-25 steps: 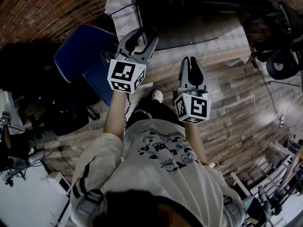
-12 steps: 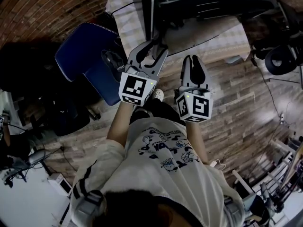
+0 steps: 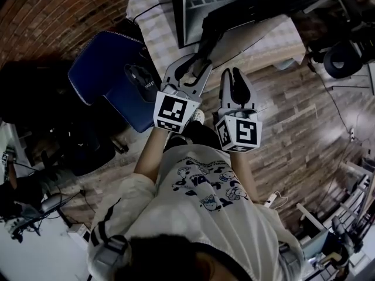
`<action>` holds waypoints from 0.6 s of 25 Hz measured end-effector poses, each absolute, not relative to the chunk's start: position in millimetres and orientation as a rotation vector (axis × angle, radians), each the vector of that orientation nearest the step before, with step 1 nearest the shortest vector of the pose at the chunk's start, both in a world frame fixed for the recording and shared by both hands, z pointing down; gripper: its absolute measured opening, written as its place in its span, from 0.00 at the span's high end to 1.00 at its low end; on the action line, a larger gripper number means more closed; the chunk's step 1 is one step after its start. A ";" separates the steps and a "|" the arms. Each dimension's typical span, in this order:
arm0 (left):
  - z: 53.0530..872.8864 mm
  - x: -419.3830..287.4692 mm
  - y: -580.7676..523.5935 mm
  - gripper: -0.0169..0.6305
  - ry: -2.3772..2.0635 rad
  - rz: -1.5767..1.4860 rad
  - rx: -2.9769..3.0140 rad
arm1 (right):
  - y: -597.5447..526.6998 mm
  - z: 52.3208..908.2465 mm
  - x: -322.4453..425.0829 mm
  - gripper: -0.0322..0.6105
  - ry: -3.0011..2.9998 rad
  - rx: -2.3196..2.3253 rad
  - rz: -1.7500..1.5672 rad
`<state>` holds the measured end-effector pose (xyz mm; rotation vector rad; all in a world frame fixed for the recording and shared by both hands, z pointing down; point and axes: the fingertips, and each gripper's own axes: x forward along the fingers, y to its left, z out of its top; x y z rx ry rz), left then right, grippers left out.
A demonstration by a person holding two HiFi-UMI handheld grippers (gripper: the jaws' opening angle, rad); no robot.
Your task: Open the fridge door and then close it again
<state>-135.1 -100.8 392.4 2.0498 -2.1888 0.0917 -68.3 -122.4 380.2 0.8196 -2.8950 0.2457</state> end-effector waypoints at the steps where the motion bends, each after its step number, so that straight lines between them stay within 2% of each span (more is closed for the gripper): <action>1: 392.4 -131.5 -99.7 0.74 -2.179 0.095 2.062 | -118.7 379.1 -67.4 0.84 -2.896 0.816 0.243; 15: 391.7 -80.3 -89.3 0.76 -2.060 0.105 2.200 | -87.8 372.4 -41.7 0.82 -2.892 0.854 0.271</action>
